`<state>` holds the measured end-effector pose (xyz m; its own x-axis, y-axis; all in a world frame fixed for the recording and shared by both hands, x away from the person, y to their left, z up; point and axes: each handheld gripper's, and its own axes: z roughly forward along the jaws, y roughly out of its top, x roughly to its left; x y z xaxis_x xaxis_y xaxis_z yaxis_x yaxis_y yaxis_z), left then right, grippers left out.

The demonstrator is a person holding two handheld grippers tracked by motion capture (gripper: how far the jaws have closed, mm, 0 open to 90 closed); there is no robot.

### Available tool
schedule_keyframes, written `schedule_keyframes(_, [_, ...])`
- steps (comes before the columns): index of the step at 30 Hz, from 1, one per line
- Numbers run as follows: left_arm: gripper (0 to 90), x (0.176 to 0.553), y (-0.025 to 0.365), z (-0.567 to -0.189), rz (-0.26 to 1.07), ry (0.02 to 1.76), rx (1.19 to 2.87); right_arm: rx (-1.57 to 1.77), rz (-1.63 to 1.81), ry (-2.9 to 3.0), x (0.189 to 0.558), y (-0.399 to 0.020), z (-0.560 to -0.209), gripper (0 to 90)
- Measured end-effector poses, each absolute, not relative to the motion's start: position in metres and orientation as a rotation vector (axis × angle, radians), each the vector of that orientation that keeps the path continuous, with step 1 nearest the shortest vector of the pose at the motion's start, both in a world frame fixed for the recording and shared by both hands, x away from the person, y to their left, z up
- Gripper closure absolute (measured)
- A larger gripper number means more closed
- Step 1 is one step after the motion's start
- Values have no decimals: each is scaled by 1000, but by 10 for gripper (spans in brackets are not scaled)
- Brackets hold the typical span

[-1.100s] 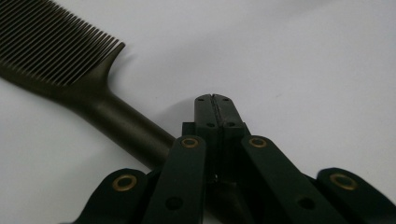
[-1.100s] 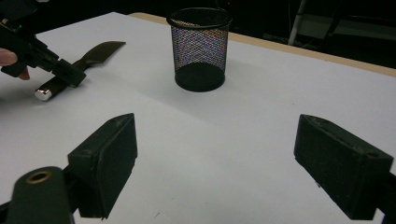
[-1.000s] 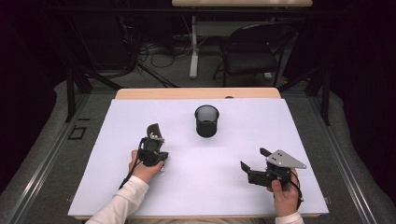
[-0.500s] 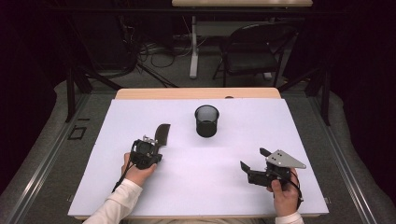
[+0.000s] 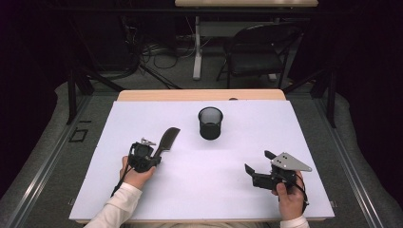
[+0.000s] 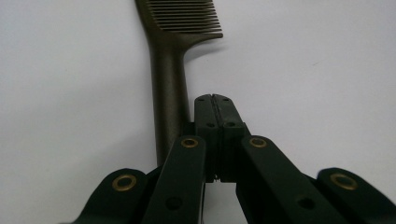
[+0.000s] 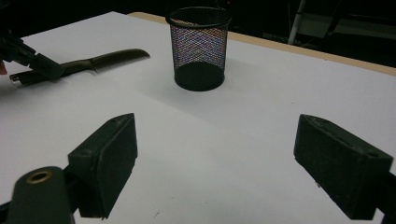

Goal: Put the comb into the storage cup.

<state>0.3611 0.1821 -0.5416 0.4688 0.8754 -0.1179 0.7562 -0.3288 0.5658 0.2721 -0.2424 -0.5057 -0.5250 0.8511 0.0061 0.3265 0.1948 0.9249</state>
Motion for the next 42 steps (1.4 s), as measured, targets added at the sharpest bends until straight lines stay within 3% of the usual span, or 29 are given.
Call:
schedule_keyframes(27, [890, 358, 193, -537, 302, 1329, 2146, 1093, 1314, 1956, 272, -243, -506, 135])
schedule_keyframes(35, [828, 354, 200, -529, 304, 1317, 2114, 1084, 1317, 1954, 272, -243, -506, 135])
schedule_keyframes(42, [720, 354, 206, -525, 292, 1314, 2083, 1090, 1312, 1956, 272, -243, -506, 135])
